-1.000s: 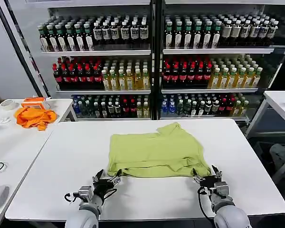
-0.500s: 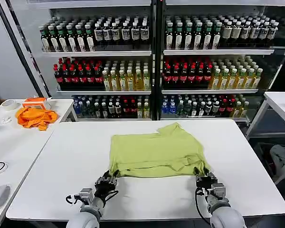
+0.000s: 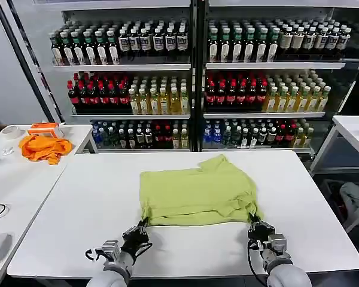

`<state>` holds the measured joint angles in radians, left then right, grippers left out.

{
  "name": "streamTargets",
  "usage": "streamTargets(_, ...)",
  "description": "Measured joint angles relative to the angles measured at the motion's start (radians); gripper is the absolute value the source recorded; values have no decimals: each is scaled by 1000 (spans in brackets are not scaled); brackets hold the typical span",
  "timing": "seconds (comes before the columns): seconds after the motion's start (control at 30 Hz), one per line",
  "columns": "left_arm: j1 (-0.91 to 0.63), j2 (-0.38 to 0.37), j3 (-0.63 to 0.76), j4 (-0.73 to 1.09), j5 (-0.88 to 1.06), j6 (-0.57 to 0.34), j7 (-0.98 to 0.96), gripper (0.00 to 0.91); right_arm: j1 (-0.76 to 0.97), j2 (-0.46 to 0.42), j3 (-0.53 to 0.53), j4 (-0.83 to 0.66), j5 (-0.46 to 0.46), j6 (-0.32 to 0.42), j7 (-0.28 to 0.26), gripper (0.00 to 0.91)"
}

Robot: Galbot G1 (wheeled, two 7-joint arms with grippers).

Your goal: Fold and organize the clothes.

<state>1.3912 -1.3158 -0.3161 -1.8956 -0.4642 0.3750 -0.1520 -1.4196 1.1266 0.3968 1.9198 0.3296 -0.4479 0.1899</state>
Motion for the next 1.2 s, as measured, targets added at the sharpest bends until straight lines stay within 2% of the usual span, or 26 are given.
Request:
streamTargets(0.7, 274, 6, -101, -251, 23, 5, -3, 20, -289, -19, 27, 237, -55, 20, -10, 0)
streamTargets(0.73, 290, 3, -103, -263, 25, 4, -3, 20, -299, -18, 27, 246, -58, 20, -11, 413)
streamTargets(0.77, 304, 1, -104, -272, 28, 3, -3, 20, -310, -17, 27, 254, -63, 20, -13, 907)
streamTargets(0.83, 330, -1, -109, -287, 35, 2, -4, 403, -331, -14, 25, 271, -75, 19, -14, 907)
streamTargets(0.87, 342, -1, -111, -294, 39, 2, -4, 867, -339, -13, 25, 278, -82, 17, -14, 907)
streamTargets(0.9, 353, -1, -113, -300, 43, 2, -3, 907, -347, -11, 26, 285, -88, 17, -14, 907)
streamTargets(1.2, 418, 18, -145, -335, 93, 24, 12, 907, -375, -23, 64, 342, -106, 22, -15, 907)
